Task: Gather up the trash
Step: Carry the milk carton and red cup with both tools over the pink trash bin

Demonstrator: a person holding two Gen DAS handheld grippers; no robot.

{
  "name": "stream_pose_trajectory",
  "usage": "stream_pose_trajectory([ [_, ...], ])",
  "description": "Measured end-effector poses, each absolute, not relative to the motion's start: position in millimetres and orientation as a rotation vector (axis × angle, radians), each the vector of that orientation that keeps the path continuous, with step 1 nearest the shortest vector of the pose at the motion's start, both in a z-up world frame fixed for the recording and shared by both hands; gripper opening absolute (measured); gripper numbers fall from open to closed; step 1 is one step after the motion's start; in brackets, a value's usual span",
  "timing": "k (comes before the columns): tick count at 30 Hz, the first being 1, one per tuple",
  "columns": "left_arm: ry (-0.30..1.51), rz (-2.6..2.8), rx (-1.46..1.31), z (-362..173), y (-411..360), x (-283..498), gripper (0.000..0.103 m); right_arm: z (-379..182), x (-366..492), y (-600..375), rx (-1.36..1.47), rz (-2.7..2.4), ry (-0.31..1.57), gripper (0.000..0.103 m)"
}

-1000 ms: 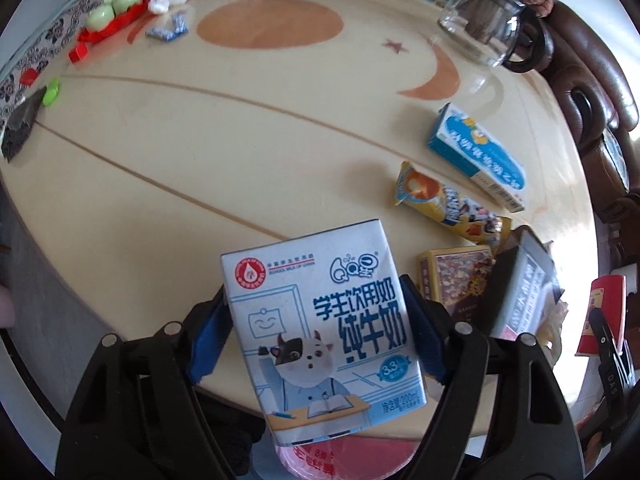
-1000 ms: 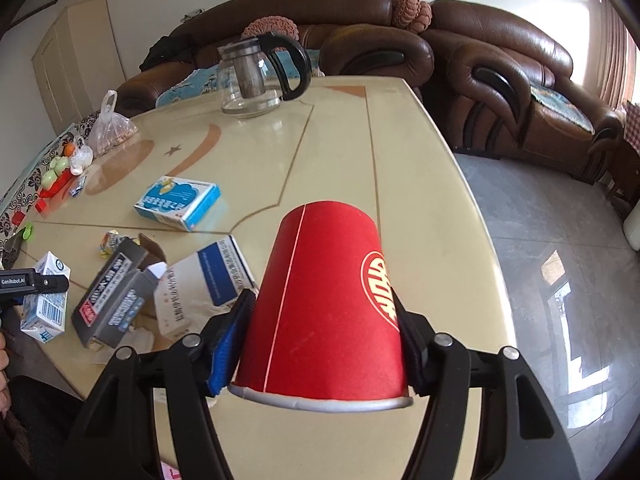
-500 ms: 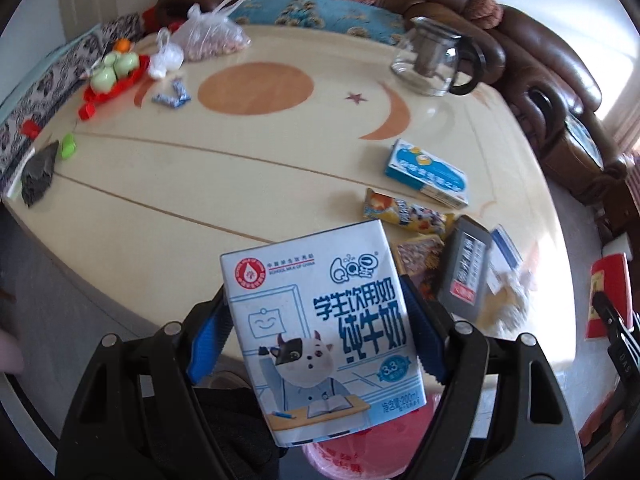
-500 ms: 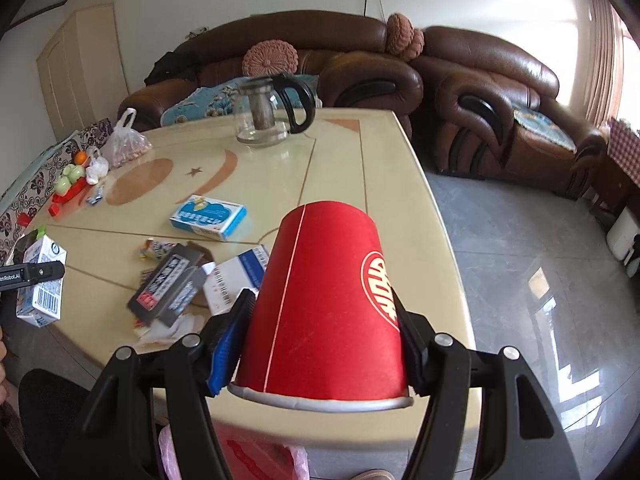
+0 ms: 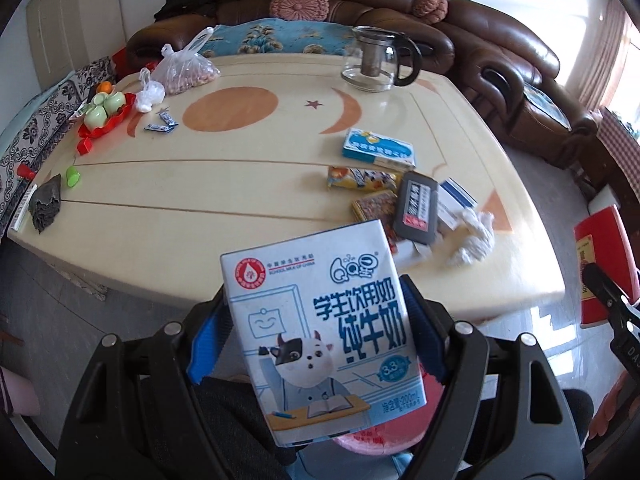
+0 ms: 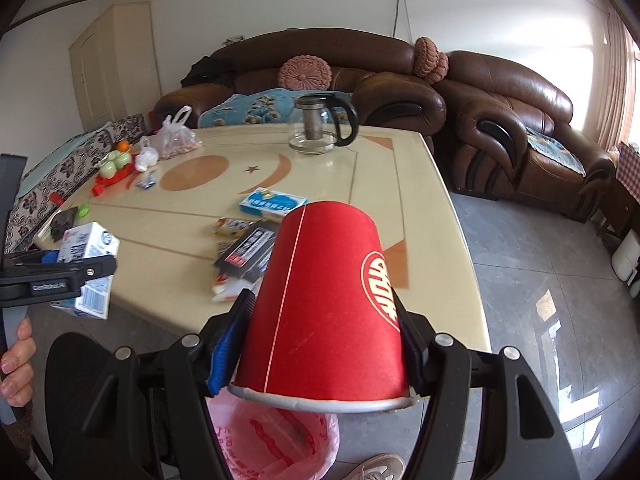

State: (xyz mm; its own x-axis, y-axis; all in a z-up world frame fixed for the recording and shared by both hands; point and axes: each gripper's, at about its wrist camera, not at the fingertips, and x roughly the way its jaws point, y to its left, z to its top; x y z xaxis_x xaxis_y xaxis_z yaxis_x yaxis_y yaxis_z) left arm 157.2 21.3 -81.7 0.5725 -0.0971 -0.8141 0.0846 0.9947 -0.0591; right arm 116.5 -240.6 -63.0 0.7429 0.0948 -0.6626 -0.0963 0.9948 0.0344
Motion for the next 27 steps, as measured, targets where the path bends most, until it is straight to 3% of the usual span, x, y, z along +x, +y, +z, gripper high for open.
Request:
stream_pose_trajectory([
  [11, 0.967, -0.172, 0.031, -96, 7, 116, 0.077, -71, 70, -213, -0.028, 0.153, 0.745, 0.063],
  [27, 1.094, -0.241, 0.083, -158, -18, 98, 0.077, -130, 49, -207, 0.000, 0.148, 0.870, 0.063],
])
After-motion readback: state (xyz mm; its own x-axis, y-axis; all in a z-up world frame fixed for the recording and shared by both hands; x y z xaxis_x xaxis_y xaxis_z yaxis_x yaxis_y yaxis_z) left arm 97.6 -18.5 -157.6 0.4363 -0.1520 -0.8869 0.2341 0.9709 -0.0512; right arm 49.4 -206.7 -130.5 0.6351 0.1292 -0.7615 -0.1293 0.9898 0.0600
